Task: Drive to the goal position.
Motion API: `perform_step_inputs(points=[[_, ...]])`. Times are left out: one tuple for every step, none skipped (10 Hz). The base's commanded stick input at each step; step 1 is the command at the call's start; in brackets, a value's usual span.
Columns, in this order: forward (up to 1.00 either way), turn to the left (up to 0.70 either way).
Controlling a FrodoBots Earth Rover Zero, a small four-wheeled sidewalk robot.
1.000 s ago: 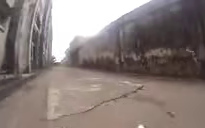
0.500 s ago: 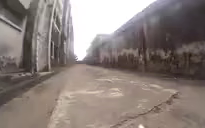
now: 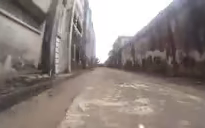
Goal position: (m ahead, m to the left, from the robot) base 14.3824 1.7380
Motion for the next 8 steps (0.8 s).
perform_step_inputs(points=[[1.0,0.0],[1.0,0.0],[1.0,0.0],[1.0,0.0],[1.0,0.0],[1.0,0.0],[1.0,0.0],[1.0,0.0]])
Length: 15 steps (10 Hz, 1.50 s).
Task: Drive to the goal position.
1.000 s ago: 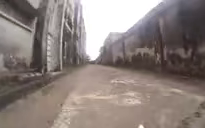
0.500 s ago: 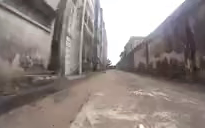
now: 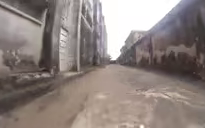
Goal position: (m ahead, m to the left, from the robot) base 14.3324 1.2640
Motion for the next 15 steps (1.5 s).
perform_step_inputs(points=[[1.0,-0.27],[1.0,-0.27],[1.0,-0.27],[1.0,-0.27],[1.0,0.0],[1.0,0.0],[1.0,0.0],[1.0,0.0],[1.0,0.0],[1.0,0.0],[1.0,0.0],[1.0,0.0],[1.0,0.0],[1.0,0.0],[1.0,0.0]])
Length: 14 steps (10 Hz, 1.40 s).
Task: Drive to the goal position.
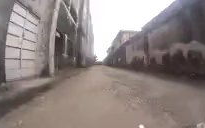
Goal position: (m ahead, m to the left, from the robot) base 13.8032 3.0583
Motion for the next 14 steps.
perform_step_inputs(points=[[1.0,0.0],[1.0,0.0],[1.0,0.0],[1.0,0.0],[1.0,0.0],[1.0,0.0],[1.0,0.0],[1.0,0.0],[1.0,0.0],[1.0,0.0],[1.0,0.0],[1.0,0.0],[1.0,0.0],[1.0,0.0]])
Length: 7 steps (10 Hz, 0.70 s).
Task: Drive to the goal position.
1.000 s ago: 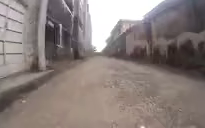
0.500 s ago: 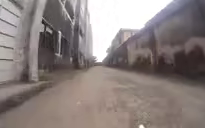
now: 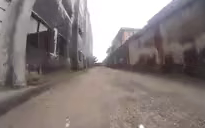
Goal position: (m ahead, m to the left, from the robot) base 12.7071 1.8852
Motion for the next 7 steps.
perform_step_inputs(points=[[1.0,0.0],[1.0,0.0],[1.0,0.0],[1.0,0.0],[1.0,0.0],[1.0,0.0],[1.0,0.0]])
